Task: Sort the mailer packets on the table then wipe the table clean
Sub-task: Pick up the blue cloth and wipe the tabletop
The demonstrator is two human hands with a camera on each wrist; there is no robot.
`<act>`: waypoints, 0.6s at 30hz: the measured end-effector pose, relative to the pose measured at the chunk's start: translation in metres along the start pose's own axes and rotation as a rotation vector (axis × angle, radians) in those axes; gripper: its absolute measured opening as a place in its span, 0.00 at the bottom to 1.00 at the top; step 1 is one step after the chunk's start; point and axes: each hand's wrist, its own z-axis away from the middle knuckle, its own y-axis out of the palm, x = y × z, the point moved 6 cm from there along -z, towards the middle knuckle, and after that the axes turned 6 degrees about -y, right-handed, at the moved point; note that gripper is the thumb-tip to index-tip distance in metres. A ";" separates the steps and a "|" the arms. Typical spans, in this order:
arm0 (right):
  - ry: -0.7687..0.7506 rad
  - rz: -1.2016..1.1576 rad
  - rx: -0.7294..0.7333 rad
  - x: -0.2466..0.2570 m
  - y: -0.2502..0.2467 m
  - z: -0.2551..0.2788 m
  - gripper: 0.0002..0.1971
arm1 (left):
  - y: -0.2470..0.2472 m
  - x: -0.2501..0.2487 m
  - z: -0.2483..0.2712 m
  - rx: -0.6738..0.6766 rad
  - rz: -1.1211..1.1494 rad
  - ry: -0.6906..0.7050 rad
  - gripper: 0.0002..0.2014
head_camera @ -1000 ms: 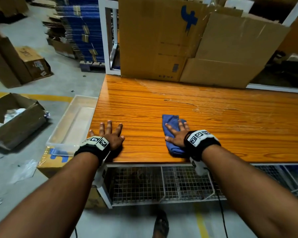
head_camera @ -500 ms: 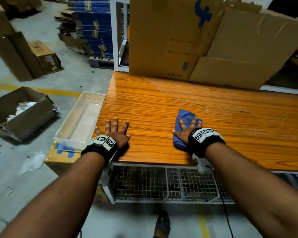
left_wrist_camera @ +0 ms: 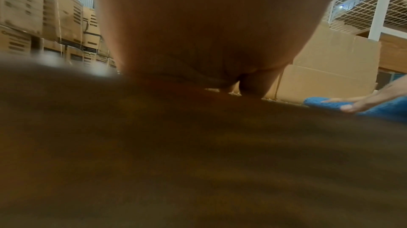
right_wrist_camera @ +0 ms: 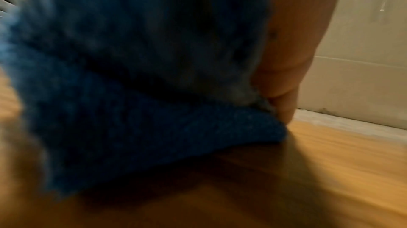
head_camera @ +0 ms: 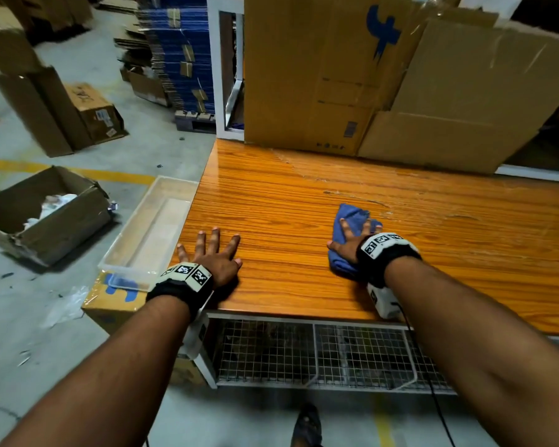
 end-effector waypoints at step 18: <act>-0.086 0.031 -0.002 -0.002 -0.017 -0.037 0.43 | -0.065 -0.019 -0.037 0.100 -0.084 -0.096 0.39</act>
